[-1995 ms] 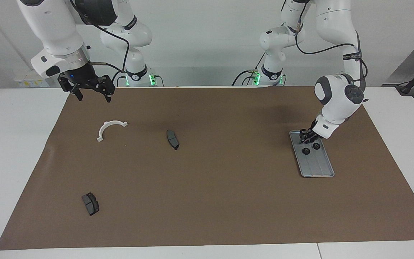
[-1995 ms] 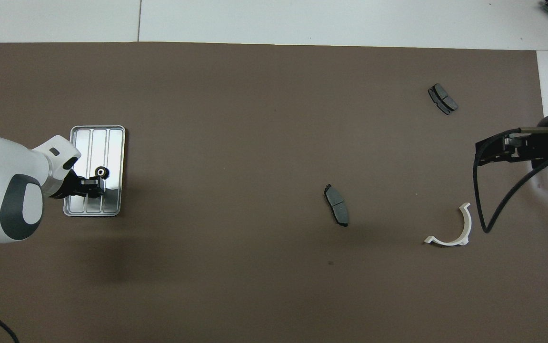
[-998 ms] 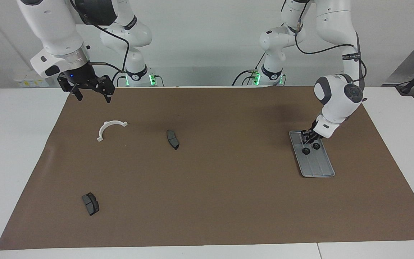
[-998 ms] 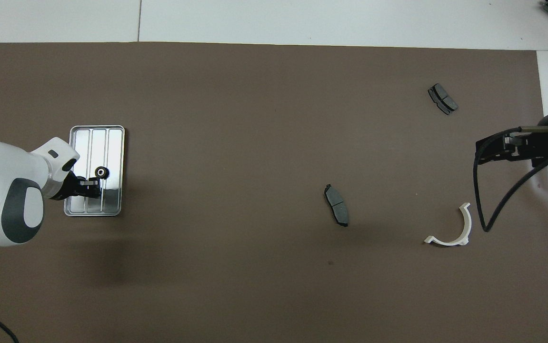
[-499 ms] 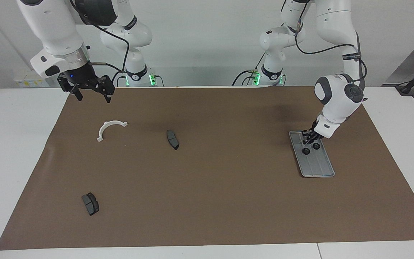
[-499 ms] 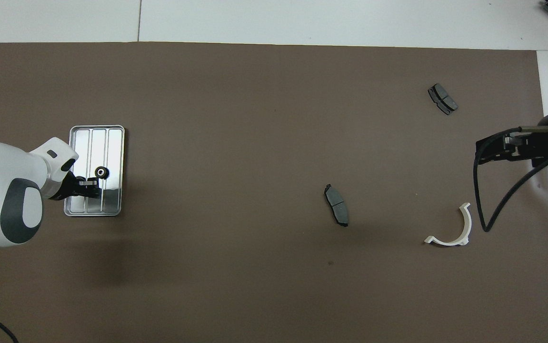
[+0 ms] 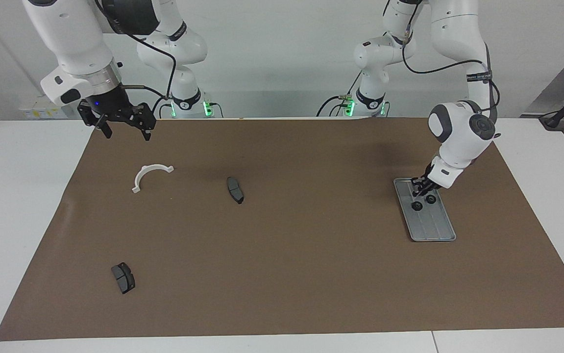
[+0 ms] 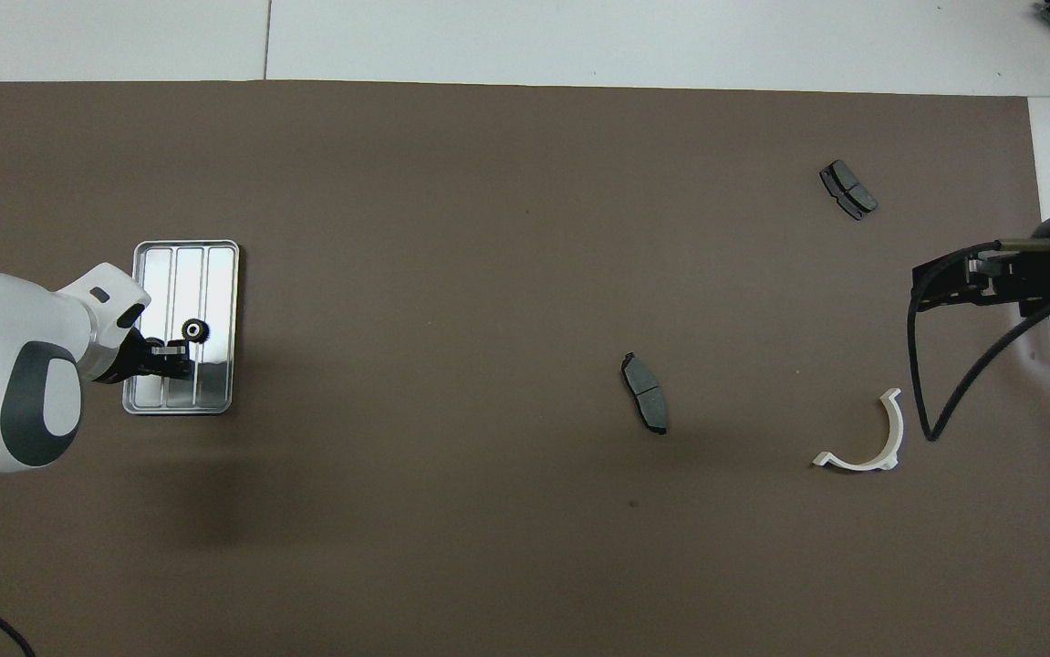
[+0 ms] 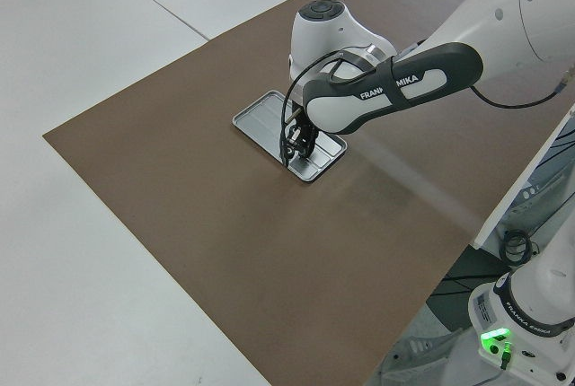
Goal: Place bearing gear from tray to pile
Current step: 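Lift the black gear out of the tray with the left gripper, then carry the gear to the table middle and release it, left gripper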
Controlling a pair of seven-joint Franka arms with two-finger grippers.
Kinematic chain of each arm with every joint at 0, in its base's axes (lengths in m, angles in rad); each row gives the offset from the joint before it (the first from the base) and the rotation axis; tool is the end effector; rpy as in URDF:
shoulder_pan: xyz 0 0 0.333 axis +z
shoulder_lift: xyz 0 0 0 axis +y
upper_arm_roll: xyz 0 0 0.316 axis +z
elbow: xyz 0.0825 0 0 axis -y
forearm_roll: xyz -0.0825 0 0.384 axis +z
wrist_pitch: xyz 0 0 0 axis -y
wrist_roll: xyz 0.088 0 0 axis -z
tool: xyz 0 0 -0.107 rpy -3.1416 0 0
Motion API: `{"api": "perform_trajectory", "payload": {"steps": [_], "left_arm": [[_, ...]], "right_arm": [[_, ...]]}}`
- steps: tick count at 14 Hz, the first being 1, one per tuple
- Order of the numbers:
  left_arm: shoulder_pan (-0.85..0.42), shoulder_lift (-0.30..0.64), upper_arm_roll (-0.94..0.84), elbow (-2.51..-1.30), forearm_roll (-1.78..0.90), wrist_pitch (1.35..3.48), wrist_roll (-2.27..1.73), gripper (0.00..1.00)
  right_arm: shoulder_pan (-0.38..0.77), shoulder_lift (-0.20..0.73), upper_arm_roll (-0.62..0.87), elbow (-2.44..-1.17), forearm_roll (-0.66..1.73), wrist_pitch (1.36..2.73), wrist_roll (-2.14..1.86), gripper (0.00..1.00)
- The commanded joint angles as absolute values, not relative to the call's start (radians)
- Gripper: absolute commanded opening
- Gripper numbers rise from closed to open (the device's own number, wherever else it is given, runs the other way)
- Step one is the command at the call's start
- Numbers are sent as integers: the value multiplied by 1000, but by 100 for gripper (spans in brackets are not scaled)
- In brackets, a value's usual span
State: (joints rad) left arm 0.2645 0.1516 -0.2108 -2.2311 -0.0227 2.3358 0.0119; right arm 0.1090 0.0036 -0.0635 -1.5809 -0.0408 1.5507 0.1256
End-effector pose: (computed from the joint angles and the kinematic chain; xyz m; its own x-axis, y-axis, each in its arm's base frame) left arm 0.5356 0.0287 0.3019 0.9973 0.0584 -0.0436 0.0605 -0.9970 0.0478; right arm 0.5527 0.0208 0.6161 0.9963 -0.0808 -0.0284 -0.0794 -0.9958 0.0449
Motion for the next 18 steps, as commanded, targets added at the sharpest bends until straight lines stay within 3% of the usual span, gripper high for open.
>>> {"api": "perform_trajectory", "payload": {"steps": [1, 8, 18], "left_arm": [[265, 137, -216, -2205, -25, 2312, 3, 10], [239, 137, -219, -1996, -25, 2117, -47, 6], [-181, 149, -222, -1980, -28, 2140, -710, 6]], "right_arm": [[98, -5, -66, -1589, -14, 1566, 95, 100], [98, -5, -66, -1589, -14, 1566, 95, 100], [91, -5, -67, -1592, -14, 1566, 92, 100]]}}
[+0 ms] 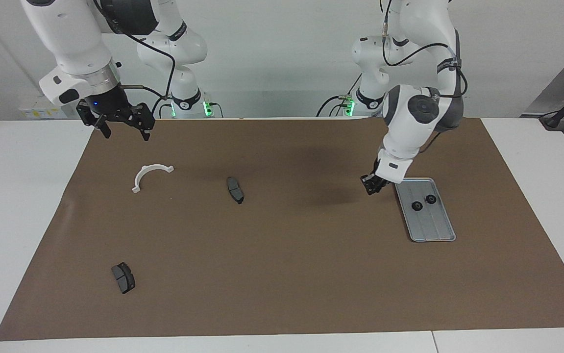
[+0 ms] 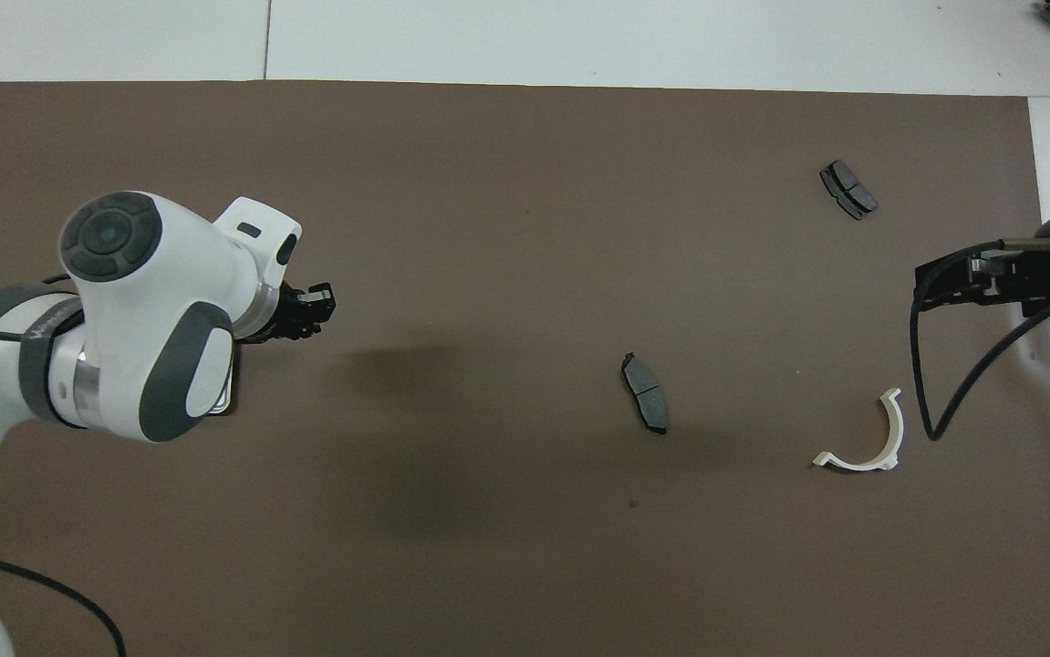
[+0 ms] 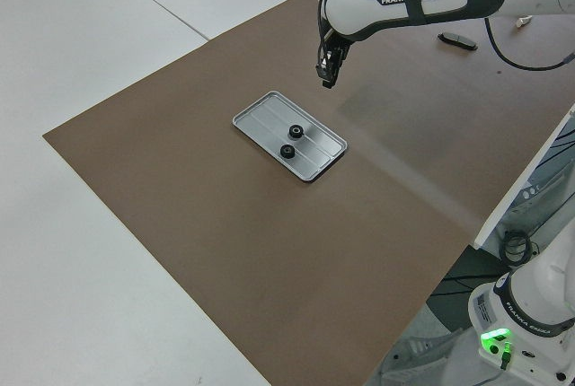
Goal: Place bearing gear from tray to pile
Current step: 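Carry the gear to the table middle and release it, left gripper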
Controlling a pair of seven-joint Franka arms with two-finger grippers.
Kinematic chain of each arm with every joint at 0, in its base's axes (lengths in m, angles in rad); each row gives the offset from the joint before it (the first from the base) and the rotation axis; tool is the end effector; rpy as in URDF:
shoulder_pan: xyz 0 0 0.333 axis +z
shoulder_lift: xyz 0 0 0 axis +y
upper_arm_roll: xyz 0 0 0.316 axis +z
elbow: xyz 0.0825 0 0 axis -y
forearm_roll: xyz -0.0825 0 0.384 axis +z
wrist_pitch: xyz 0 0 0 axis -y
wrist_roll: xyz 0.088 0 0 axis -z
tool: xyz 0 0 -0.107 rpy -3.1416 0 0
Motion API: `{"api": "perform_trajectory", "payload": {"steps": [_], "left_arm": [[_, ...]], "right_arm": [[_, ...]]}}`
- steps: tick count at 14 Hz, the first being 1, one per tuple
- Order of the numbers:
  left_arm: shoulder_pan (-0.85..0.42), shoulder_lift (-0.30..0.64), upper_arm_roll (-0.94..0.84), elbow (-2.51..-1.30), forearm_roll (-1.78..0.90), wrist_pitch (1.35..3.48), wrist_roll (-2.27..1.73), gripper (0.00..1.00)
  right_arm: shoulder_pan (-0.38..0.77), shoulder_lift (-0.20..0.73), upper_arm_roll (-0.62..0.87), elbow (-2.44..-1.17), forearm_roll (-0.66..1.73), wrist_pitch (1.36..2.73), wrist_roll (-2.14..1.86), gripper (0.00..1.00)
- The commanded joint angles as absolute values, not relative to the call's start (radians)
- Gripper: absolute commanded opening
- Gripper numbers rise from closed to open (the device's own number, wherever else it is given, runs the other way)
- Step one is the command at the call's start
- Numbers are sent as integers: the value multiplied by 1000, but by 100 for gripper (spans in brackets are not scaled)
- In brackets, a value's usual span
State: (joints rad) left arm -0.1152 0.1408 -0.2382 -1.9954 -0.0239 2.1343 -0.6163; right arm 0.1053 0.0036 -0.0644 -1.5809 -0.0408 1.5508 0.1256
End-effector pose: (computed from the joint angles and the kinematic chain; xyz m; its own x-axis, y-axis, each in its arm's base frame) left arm 0.5469 -0.1993 0.3934 0.9614 0.2736 -0.0296 0.2747 -0.9605 0.0444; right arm 0.5528 0.0182 0.6161 0.9960 -0.0853 -0.0283 -0.0840 -0.9955 0.0449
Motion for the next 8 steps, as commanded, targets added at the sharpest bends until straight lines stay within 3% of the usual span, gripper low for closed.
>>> {"api": "perform_trajectory", "payload": {"steps": [1, 5, 8], "left_arm": [[-224, 187, -222, -1958, -26, 2157, -768, 6], [-372, 316, -222, -1875, -25, 2222, -960, 6], [-431, 331, -224, -1882, -31, 2258, -983, 7]], "right_arm": [[87, -5, -67, -1592, -15, 1566, 94, 100], [63, -5, -69, -1592, -15, 1568, 94, 100], [61, -5, -69, -1598, -15, 1571, 97, 100]]}}
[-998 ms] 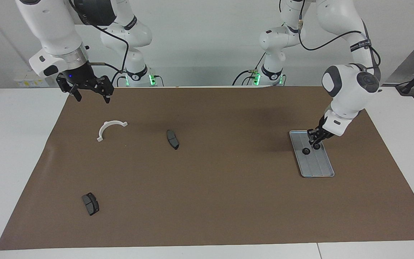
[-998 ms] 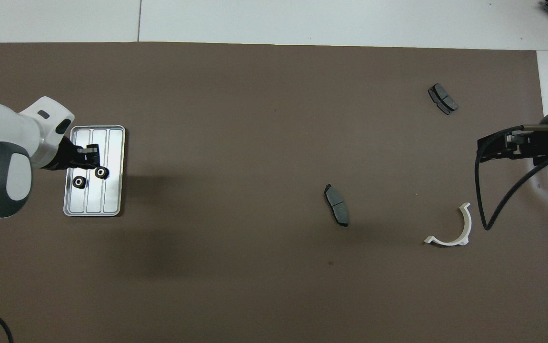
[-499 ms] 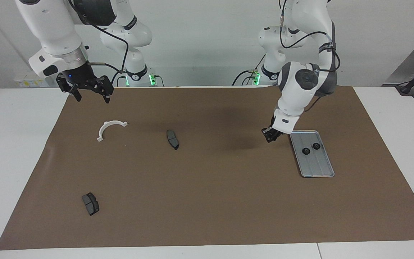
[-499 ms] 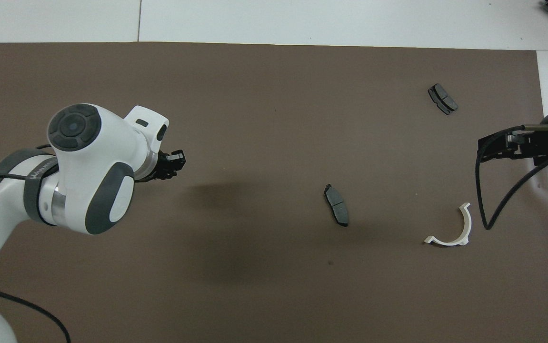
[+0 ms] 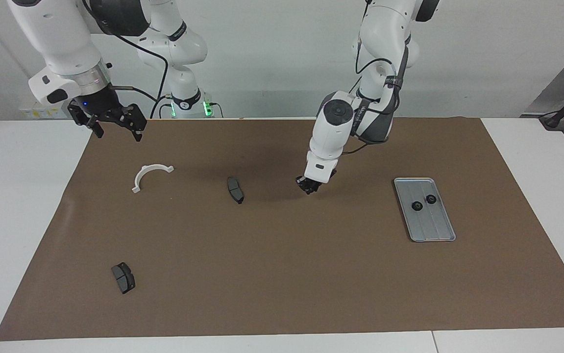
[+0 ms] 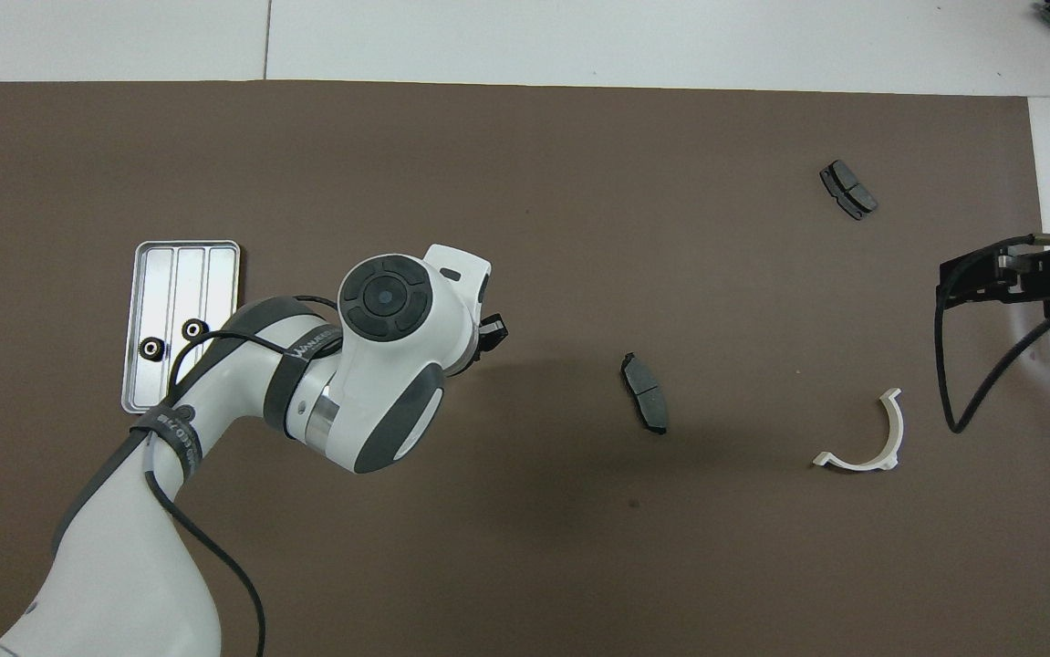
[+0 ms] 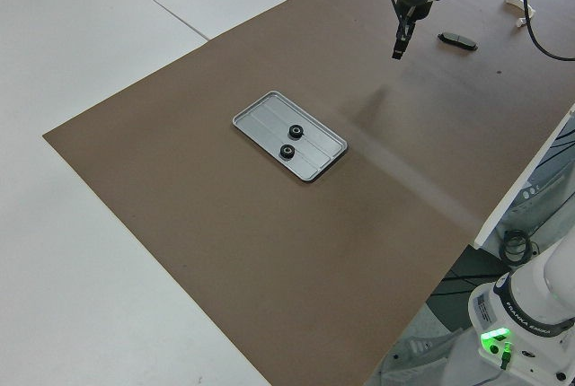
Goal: Place bearing gear from tray to pile
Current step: 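Carry the gear to the table middle and release it, left gripper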
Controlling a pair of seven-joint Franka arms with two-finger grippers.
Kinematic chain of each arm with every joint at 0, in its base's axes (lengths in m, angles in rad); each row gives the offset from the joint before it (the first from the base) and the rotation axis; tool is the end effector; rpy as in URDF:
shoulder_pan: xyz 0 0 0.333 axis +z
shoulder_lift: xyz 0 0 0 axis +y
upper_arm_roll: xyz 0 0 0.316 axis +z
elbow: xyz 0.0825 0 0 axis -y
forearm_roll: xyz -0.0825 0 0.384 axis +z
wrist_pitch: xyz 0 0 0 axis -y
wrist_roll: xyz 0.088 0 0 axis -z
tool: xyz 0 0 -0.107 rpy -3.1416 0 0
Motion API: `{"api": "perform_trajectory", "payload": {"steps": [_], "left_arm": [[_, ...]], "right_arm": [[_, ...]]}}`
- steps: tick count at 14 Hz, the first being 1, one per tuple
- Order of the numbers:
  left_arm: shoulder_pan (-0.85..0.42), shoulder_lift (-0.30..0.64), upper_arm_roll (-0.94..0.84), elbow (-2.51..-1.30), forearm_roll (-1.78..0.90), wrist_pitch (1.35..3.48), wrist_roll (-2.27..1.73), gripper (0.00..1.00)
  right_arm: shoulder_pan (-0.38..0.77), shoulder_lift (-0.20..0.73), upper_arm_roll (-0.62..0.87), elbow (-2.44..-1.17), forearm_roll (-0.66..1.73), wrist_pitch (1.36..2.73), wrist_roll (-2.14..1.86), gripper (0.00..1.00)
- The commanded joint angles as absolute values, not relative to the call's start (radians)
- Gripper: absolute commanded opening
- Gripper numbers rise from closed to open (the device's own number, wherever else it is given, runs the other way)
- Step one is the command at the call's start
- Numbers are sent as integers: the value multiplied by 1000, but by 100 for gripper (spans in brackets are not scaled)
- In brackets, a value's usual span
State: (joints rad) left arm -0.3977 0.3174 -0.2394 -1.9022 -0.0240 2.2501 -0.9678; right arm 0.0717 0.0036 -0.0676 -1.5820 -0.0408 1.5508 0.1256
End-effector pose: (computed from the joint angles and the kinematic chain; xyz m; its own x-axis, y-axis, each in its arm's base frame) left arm 0.5058 -0.3654 0.3422 0.9358 0.3481 -0.0554 0.3517 -0.9323 0.0838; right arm 0.5531 -0.0021 0.6156 0.9921 -0.1219 -0.0294 -0.1205 -0.9917 0.0451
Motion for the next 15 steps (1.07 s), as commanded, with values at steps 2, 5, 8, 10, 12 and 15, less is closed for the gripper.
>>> {"api": "perform_trajectory", "payload": {"steps": [2, 5, 8, 10, 12, 15], "left_arm": [[-474, 336, -224, -1893, -34, 2298, -1014, 26], [-491, 336, -225, -1898, -34, 2344, -1066, 78], [-480, 337, -222, -1888, -29, 2323, -1054, 99], [-442, 325, -216, -1884, -25, 2301, -1049, 100], [-349, 296, -218, -1873, -23, 2257, -1017, 100], [-217, 239, -219, -1875, -25, 2169, -858, 100]], "right_arm": [[61, -5, -69, -1601, -15, 1591, 98, 100], [71, -9, -68, -1627, -15, 1641, 101, 100], [103, -25, -66, -1689, -15, 1704, 107, 100], [130, -22, -66, -1703, -15, 1726, 142, 100], [185, -5, -66, -1712, -15, 1761, 201, 100], [267, 38, -66, -1727, -14, 1822, 270, 100]]}}
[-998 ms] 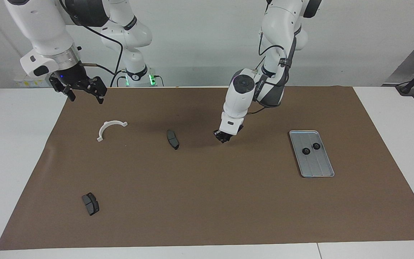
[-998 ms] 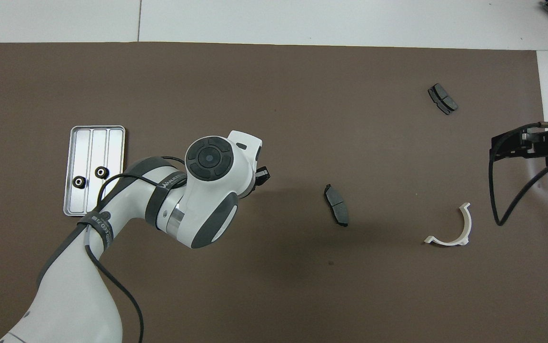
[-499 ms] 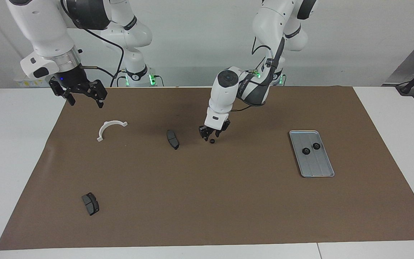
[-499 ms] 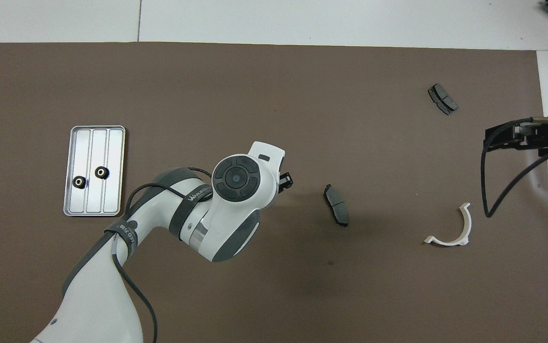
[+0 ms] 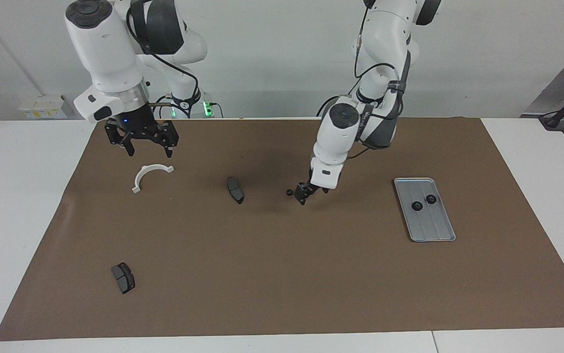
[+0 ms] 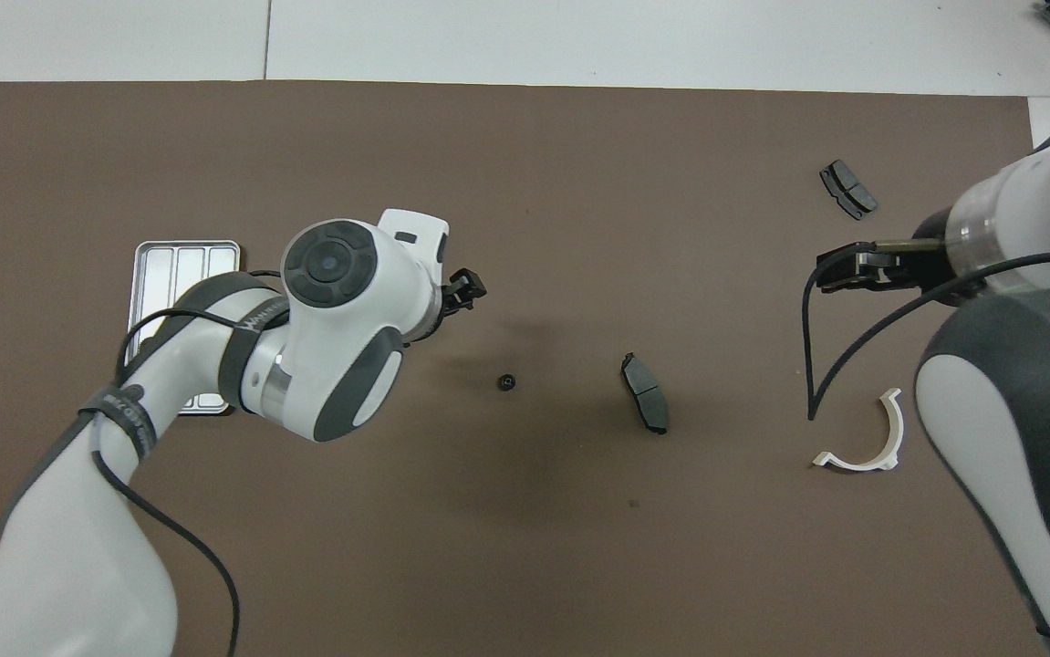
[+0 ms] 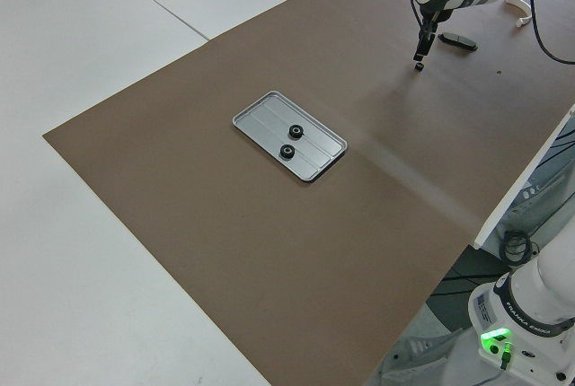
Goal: Place bearing gear from tray to pile
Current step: 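Return the left gripper to the tray while the right gripper reaches the gear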
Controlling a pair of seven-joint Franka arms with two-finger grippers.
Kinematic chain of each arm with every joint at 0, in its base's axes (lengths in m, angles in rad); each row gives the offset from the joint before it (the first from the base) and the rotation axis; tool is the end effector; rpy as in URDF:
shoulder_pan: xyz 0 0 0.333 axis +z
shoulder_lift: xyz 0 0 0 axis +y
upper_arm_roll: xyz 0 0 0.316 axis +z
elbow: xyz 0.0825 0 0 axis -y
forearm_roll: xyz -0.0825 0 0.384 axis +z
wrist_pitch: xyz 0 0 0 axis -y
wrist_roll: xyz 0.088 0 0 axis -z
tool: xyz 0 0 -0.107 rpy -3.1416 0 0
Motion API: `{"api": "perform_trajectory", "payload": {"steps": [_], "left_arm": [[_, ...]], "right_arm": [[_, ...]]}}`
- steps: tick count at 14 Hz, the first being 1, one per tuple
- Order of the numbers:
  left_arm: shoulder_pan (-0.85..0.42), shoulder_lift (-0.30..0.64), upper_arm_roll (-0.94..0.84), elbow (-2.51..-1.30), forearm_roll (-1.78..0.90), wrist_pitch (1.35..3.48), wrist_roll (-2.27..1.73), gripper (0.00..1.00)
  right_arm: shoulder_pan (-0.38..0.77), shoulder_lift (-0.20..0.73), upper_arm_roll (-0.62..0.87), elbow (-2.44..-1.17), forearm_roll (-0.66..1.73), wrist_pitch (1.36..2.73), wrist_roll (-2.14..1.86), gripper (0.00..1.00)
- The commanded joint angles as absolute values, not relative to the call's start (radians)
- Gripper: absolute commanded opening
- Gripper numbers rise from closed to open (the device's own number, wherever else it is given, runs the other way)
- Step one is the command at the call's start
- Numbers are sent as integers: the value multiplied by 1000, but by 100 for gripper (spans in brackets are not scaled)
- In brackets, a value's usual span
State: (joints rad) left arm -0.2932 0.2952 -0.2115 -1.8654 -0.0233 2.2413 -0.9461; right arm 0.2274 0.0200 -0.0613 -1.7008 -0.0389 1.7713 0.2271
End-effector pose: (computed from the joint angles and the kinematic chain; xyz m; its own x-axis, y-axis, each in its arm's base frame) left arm 0.5567 -0.2992 0.3707 0.8934 0.4490 -0.0152 0.4476 -0.8866 0.1165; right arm 0.5667 0.0919 0.5691 0.9969 -0.0533 0.0580 -0.0549 -0.9981 0.0273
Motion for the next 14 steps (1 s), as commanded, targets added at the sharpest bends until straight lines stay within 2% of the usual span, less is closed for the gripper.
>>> {"api": "perform_trajectory", "payload": {"steps": [1, 9, 14], "left_arm": [[-172, 227, -219, -1875, -25, 2145, -794, 100], [122, 216, -216, -1905, -23, 2095, -182, 91], [213, 255, -216, -1948, 32, 2255, -34, 90]], "right_arm": [[293, 47, -66, -1741, -14, 1848, 299, 100], [488, 221, -66, -1782, -14, 2092, 492, 100], [584, 328, -64, -1781, -14, 2215, 560, 100]]}}
